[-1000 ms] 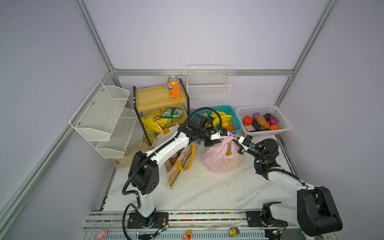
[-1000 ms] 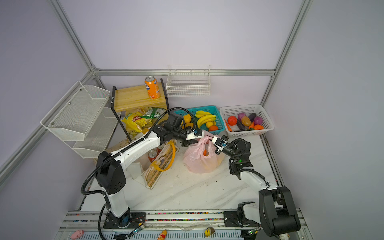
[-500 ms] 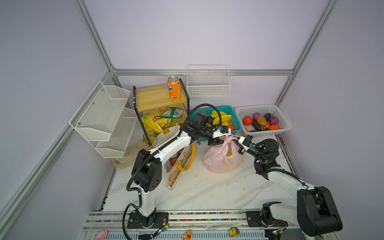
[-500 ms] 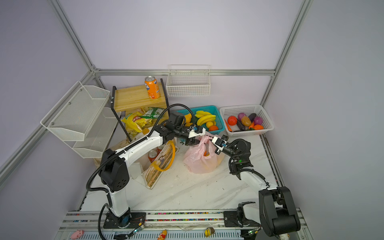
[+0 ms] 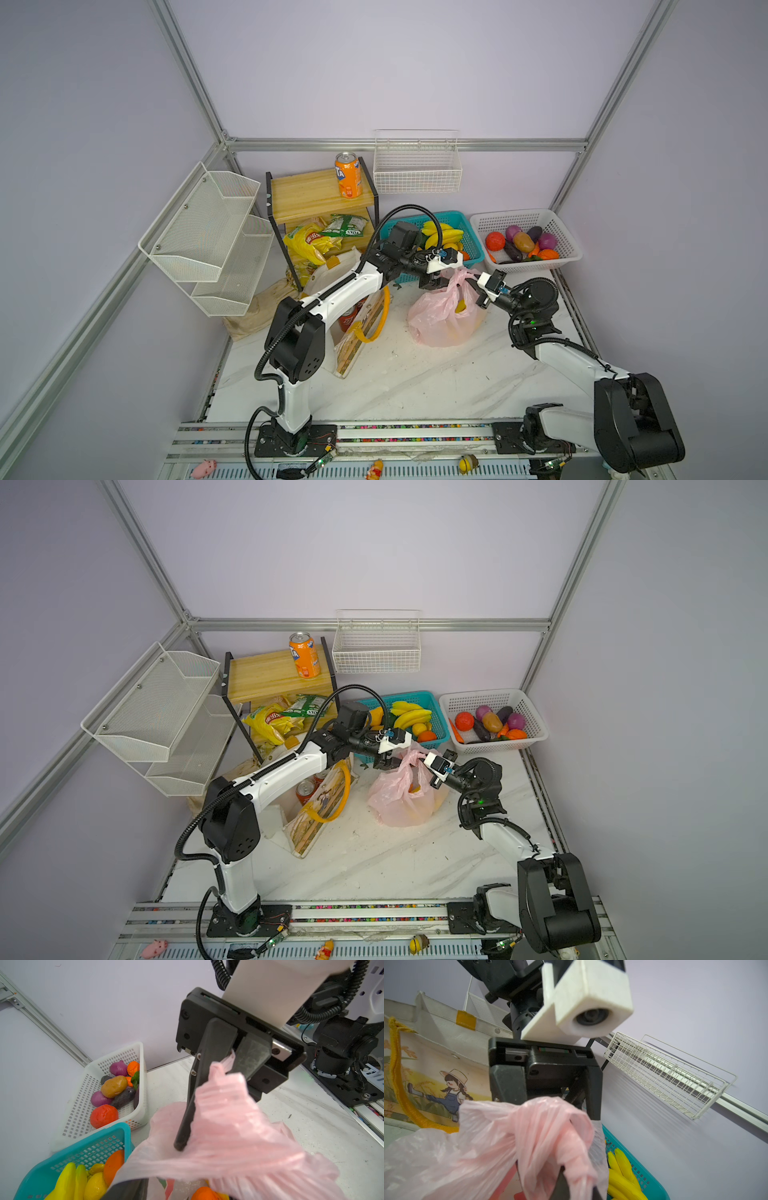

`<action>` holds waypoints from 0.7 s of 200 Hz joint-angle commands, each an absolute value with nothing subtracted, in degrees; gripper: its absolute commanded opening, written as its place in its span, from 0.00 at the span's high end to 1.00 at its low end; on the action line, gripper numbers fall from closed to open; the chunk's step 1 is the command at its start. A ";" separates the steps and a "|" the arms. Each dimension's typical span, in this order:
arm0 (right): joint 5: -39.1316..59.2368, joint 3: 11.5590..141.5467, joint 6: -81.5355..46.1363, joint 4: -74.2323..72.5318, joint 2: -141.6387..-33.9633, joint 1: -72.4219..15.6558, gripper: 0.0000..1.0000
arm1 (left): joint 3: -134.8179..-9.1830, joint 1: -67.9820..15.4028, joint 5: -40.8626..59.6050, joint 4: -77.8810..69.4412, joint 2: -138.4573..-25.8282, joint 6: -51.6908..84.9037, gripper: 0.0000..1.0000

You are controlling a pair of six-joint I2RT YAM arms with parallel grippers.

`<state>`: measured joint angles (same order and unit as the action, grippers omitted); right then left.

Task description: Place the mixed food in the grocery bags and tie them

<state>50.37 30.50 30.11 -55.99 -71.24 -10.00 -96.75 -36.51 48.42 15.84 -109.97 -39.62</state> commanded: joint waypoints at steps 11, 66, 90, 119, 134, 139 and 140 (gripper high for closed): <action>51.09 32.27 29.33 -58.69 -69.80 -9.82 1.00 | -97.29 -36.84 48.18 16.24 -111.19 -39.25 0.43; 50.97 32.37 29.48 -58.53 -70.26 -9.76 1.00 | -96.08 -36.47 50.86 14.46 -111.24 -37.48 0.44; 50.73 32.29 29.75 -58.23 -70.24 -9.76 1.00 | -94.94 -36.47 53.09 11.07 -110.65 -35.20 0.44; 50.45 32.43 30.40 -57.27 -70.15 -9.76 1.00 | -93.98 -36.47 54.59 10.21 -110.41 -34.78 0.46; 50.19 32.48 30.78 -56.91 -70.14 -9.82 1.00 | -93.35 -36.47 54.95 10.37 -110.27 -35.18 0.46; 50.19 32.51 30.84 -56.87 -70.17 -9.79 1.00 | -93.21 -36.48 55.08 10.46 -110.36 -35.39 0.46; 50.19 32.51 30.85 -56.82 -70.15 -9.77 1.00 | -93.19 -36.48 55.10 10.46 -110.29 -35.36 0.46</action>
